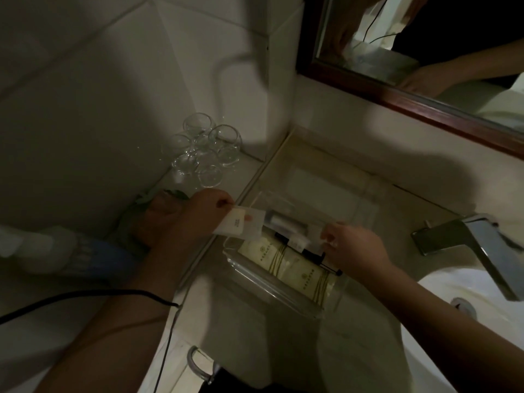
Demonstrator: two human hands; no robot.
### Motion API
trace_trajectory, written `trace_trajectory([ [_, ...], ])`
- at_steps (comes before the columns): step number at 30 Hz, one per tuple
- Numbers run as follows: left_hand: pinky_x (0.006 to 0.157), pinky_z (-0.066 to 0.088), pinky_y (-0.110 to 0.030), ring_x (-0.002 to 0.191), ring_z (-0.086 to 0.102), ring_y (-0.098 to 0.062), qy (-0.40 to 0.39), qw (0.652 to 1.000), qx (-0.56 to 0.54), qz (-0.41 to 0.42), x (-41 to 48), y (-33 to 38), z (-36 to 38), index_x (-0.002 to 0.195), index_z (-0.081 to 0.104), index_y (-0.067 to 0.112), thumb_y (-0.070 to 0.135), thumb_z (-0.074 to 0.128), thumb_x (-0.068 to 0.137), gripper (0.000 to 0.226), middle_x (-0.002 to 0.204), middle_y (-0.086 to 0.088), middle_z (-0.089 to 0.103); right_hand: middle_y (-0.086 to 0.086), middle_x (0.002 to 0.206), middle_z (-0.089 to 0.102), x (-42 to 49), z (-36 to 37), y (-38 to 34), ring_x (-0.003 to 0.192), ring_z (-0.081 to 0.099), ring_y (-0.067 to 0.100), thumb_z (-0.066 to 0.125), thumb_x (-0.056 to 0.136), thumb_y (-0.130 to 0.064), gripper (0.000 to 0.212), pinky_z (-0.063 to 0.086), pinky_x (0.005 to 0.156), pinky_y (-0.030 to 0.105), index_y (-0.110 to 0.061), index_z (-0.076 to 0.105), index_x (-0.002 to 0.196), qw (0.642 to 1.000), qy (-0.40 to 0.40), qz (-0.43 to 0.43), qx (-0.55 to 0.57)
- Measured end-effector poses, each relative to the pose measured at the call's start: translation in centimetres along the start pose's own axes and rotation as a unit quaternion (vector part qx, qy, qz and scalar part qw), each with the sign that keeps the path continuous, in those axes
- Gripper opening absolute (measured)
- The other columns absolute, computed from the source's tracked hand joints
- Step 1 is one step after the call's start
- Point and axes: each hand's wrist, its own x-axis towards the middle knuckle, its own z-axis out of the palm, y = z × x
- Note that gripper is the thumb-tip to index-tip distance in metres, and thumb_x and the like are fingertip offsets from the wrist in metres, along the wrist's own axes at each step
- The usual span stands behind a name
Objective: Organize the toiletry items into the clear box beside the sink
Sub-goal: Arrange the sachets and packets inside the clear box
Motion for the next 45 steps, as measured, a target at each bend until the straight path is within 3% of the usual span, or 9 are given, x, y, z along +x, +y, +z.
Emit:
trace_trajectory([
  [3,0.078,0.050,-0.034,0.090,0.062,-0.020,-0.006,1.000,0.007,0.003,0.1,0.5,0.4,0.095,0.071,0.014,0.017,0.058,0.090,0.015,0.101,-0.008,0.068,-0.006,0.104,0.067,0.0,0.4,-0.1,0.085,0.065,0.018,0.051,0.093,-0.035,0.021,0.050,0.064,0.028,-0.030,0.065,0.107,1.000,-0.005,-0.015,0.007],
  [7,0.083,0.044,-0.031,0.097,0.061,-0.022,-0.013,0.999,0.051,0.011,-0.1,1.4,0.8,0.100,0.071,0.011,0.017,0.057,0.090,0.018,0.104,-0.008,0.067,-0.006,0.099,0.064,0.4,1.4,-0.9,0.084,0.058,0.018,0.037,0.092,-0.036,0.028,0.049,0.067,0.031,-0.030,0.065,0.095,0.994,0.013,-0.105,-0.028],
  [12,0.090,0.042,-0.030,0.107,0.060,-0.022,-0.093,0.990,0.089,0.054,-0.9,1.2,1.9,0.108,0.070,0.015,0.019,0.055,0.091,0.023,0.113,-0.007,0.067,-0.007,0.131,0.057,0.8,1.8,-1.8,0.106,0.049,0.023,0.039,0.094,-0.042,0.041,0.043,0.085,0.037,-0.034,0.055,0.131,0.988,0.008,-0.137,-0.063],
  [17,0.098,0.041,-0.029,0.115,0.057,-0.018,-0.191,0.971,0.101,0.099,-1.3,2.8,3.7,0.117,0.067,0.017,0.014,0.052,0.092,0.029,0.125,-0.003,0.064,-0.003,0.141,0.048,0.9,1.9,-2.1,0.114,0.044,0.027,0.038,0.095,-0.043,0.045,0.040,0.092,0.039,-0.034,0.046,0.139,0.987,-0.011,-0.137,-0.079],
  [21,0.097,0.047,-0.037,0.112,0.059,-0.020,-0.191,0.972,0.109,0.087,-0.7,3.4,4.4,0.121,0.064,0.024,0.013,0.053,0.088,0.036,0.126,-0.004,0.063,0.000,0.146,0.043,1.0,1.6,-2.4,0.121,0.041,0.028,0.034,0.097,-0.044,0.046,0.036,0.095,0.040,-0.034,0.040,0.142,0.989,-0.008,-0.126,-0.080],
  [26,0.092,0.046,-0.033,0.109,0.059,-0.022,-0.140,0.981,0.103,0.086,-0.6,3.6,4.3,0.115,0.066,0.017,0.013,0.050,0.090,0.031,0.120,-0.006,0.064,0.000,0.136,0.051,0.6,1.2,-3.0,0.117,0.042,0.026,0.038,0.094,-0.050,0.050,0.038,0.094,0.040,-0.034,0.042,0.141,0.991,0.018,-0.121,-0.046],
  [31,0.091,0.048,-0.034,0.108,0.059,-0.020,-0.185,0.974,0.097,0.088,-0.3,3.5,4.8,0.119,0.064,0.026,0.013,0.052,0.087,0.036,0.121,-0.004,0.065,-0.002,0.130,0.051,0.0,2.0,-3.1,0.112,0.043,0.022,0.046,0.087,-0.056,0.054,0.040,0.093,0.038,-0.041,0.041,0.139,0.991,0.010,-0.126,-0.054],
  [39,0.094,0.043,-0.031,0.117,0.055,-0.023,-0.214,0.968,0.110,0.077,0.6,4.2,5.3,0.131,0.054,0.030,0.012,0.051,0.090,0.045,0.133,-0.005,0.057,-0.004,0.109,0.060,-1.0,2.8,-2.8,0.098,0.050,0.018,0.054,0.088,-0.045,0.035,0.039,0.083,0.032,-0.027,0.056,0.117,0.996,0.063,-0.052,-0.031],
  [45,0.081,0.044,-0.021,0.100,0.058,-0.010,-0.231,0.968,0.051,0.080,1.0,4.6,5.3,0.124,0.060,0.035,0.012,0.051,0.089,0.042,0.125,0.004,0.063,-0.004,0.102,0.060,-0.7,3.2,-3.7,0.093,0.051,0.017,0.058,0.082,-0.052,0.036,0.036,0.077,0.031,-0.027,0.059,0.108,0.995,0.084,-0.054,-0.020],
])
